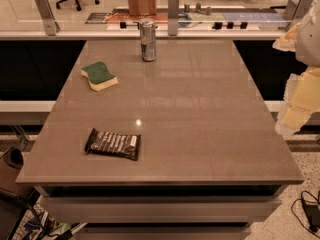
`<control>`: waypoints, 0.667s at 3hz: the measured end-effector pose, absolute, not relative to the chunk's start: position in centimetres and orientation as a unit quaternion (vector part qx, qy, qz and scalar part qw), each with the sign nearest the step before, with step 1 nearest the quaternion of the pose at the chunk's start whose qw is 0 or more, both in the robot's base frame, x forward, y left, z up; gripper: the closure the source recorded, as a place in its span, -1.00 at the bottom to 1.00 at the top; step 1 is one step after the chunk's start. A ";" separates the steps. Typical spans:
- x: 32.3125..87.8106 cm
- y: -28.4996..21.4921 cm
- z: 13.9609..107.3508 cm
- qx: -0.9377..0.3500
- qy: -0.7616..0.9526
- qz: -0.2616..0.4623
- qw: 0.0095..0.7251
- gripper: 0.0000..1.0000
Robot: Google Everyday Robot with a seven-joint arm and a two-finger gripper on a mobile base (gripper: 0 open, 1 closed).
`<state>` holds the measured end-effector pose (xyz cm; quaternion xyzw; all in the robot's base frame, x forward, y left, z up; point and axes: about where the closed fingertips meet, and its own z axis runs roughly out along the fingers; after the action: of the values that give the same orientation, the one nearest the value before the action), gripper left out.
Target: Pick redbull can
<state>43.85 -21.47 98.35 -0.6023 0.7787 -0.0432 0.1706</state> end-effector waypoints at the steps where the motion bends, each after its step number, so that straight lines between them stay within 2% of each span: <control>1: 43.8 -21.5 98.4 -0.602 0.779 -0.043 0.171 -1.00; 2: 44.3 -21.4 98.6 -0.590 0.782 -0.035 0.199 -1.00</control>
Offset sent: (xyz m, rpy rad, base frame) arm 0.0131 0.0001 0.0014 0.1399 -0.0732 -0.0479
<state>44.30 -21.39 98.57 -0.5897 0.7819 -0.0348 0.1991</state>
